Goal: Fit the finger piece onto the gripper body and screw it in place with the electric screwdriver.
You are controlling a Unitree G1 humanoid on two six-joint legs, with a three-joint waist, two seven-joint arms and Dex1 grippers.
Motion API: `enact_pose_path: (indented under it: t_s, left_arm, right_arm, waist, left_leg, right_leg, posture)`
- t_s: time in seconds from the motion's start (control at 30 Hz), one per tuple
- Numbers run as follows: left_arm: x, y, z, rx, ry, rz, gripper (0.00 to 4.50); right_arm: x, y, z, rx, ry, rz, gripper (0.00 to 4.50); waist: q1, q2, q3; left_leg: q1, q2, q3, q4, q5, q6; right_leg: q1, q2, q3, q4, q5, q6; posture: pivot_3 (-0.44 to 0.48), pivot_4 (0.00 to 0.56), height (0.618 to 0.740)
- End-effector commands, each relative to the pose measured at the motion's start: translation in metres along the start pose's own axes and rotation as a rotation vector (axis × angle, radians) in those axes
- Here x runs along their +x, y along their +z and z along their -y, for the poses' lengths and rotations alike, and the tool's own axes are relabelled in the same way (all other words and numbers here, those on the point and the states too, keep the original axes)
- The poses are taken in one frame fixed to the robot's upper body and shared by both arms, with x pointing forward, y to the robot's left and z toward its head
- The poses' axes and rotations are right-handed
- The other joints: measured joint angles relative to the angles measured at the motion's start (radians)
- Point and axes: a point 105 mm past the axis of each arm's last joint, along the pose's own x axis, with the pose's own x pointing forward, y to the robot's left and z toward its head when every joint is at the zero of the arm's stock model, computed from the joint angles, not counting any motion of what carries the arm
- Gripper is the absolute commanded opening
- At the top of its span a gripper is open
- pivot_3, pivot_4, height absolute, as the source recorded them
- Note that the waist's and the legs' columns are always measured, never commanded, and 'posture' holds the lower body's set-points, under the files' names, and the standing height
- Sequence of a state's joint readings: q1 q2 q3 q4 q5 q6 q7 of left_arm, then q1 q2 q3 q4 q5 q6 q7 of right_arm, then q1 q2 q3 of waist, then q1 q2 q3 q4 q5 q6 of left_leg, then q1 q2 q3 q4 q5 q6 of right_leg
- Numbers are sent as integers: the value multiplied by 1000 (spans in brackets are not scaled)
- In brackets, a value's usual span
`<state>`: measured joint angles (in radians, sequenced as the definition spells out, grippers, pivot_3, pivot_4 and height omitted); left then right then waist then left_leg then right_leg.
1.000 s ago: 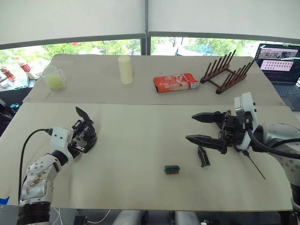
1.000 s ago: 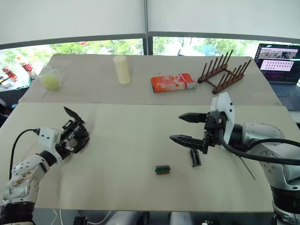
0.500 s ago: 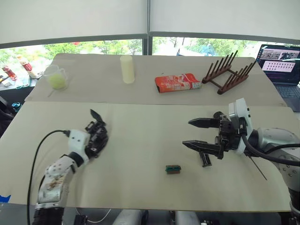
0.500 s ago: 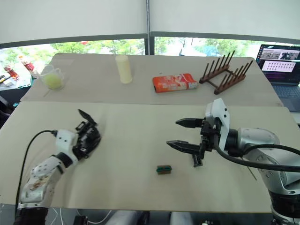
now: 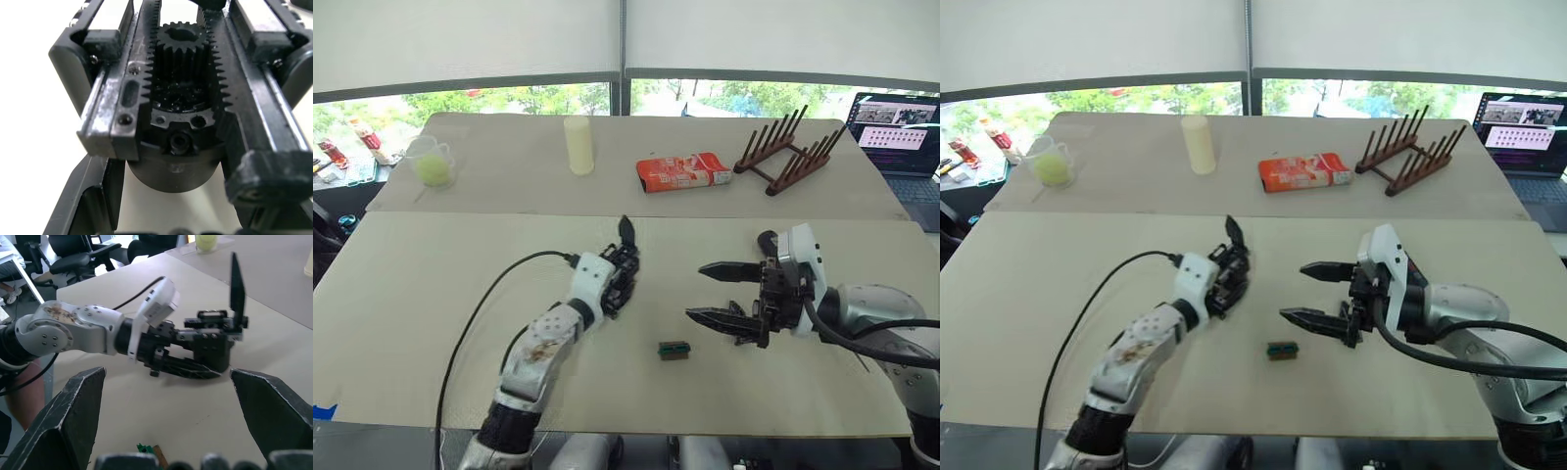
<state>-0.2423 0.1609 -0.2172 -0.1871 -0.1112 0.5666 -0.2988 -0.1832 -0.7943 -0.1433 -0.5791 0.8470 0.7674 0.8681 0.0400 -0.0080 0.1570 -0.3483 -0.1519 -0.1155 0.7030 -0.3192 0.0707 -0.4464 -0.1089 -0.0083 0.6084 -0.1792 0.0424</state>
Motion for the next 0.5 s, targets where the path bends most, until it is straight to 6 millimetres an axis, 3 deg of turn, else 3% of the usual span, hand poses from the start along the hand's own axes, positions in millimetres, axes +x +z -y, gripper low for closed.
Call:
enact_pose_path:
  t_s: [0.03,0.07,0.1,0.2,0.37,0.43,0.5]
  left_arm:
    - [-1,11,-1,65,-25,57,2311]
    - [-3,2,-4,56,-32,20,2311]
    - [-5,-5,-8,47,-33,-9,3367]
    - [-16,-9,-20,23,-39,-26,4450]
    - [-48,-17,-38,124,-260,-69,4450]
    - [-64,-19,-39,179,-424,-82,4450]
    - [-72,-9,-46,169,-523,-50,4450]
  right_arm:
    - [2,7,-3,-41,11,19,4500]
    - [2,7,-3,-47,7,16,4500]
    - [2,6,-2,-51,4,14,4500]
    - [3,6,-1,-55,4,15,4500]
    - [6,10,0,-77,1,25,4500]
    - [6,11,1,-81,0,26,4500]
    - [5,10,2,-83,-1,25,4500]
  waist:
    - [-2,0,0]
    - [-1,0,0]
    - [-1,0,0]
    - [-2,0,0]
    - [-7,1,-1]
    - [-5,1,-1]
    - [-4,1,-1]
  left_leg:
    - [0,0,2,0,0,0]
    - [-1,1,3,0,0,0]
    - [-2,1,3,0,1,-1]
    - [-3,2,4,0,3,1]
    - [-3,5,6,0,4,-2]
    - [-3,7,6,-1,5,-4]
    - [-3,8,6,-2,5,-4]
  right_leg:
    - [-2,0,1,1,0,0]
    - [-3,0,1,2,0,0]
    - [-5,0,1,3,0,0]
    - [-6,1,1,3,1,-2]
    - [-8,3,2,4,3,-6]
    - [-9,5,1,4,5,-8]
    - [-10,6,0,3,6,-9]
  posture:
    - [0,150,740]
    - [0,150,740]
    - [0,150,740]
    - [0,150,740]
    - [0,150,740]
    - [0,150,740]
    - [0,150,740]
